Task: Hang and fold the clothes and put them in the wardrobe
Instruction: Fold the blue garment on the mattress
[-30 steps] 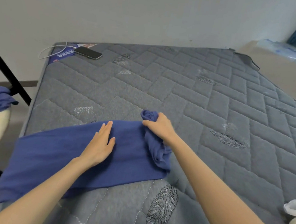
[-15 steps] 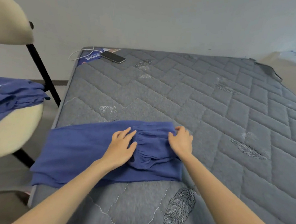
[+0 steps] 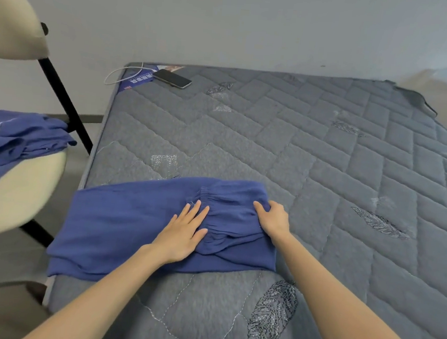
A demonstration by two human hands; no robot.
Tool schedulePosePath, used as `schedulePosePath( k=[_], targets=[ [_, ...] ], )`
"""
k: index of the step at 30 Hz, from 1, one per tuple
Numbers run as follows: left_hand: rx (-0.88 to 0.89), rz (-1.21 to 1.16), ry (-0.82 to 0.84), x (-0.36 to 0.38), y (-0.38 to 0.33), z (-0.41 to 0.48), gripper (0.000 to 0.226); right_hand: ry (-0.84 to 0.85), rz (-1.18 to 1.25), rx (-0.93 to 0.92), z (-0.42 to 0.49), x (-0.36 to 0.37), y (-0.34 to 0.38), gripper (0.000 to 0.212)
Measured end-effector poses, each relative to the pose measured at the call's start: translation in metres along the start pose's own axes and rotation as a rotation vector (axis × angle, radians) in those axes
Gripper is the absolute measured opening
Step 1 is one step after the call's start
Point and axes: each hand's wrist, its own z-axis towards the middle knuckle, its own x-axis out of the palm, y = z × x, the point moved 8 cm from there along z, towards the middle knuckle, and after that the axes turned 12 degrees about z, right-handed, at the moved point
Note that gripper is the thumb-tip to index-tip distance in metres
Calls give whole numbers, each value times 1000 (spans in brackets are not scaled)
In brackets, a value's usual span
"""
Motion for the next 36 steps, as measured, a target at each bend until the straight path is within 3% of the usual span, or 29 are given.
schedulePosePath(
  k=[5, 14, 18, 22, 27, 33, 36],
  targets=[
    [19, -53, -9, -8, -25, 13, 55, -114, -58, -114, 4, -32, 17, 35],
    [203, -9, 96, -5, -119, 50, 55, -309, -233, -85, 17, -147, 16, 30],
    [219, -34, 138, -6, -123, 53, 56, -164, -288, -131, 21, -145, 27, 32],
    [122, 38, 115, -10, -78, 41, 58, 5, -256, -210, 17, -102, 58, 29],
    [4, -201, -16, -17, -7, 10, 54, 223, -262, -281, -10, -13, 98, 32],
    [-146, -352, -113, -20, 64, -25, 46, 522, -40, -112, -51, 90, 93, 41],
    [-200, -390, -161, -22, 78, -33, 41, 515, 25, -86, -53, 98, 88, 48]
  ],
)
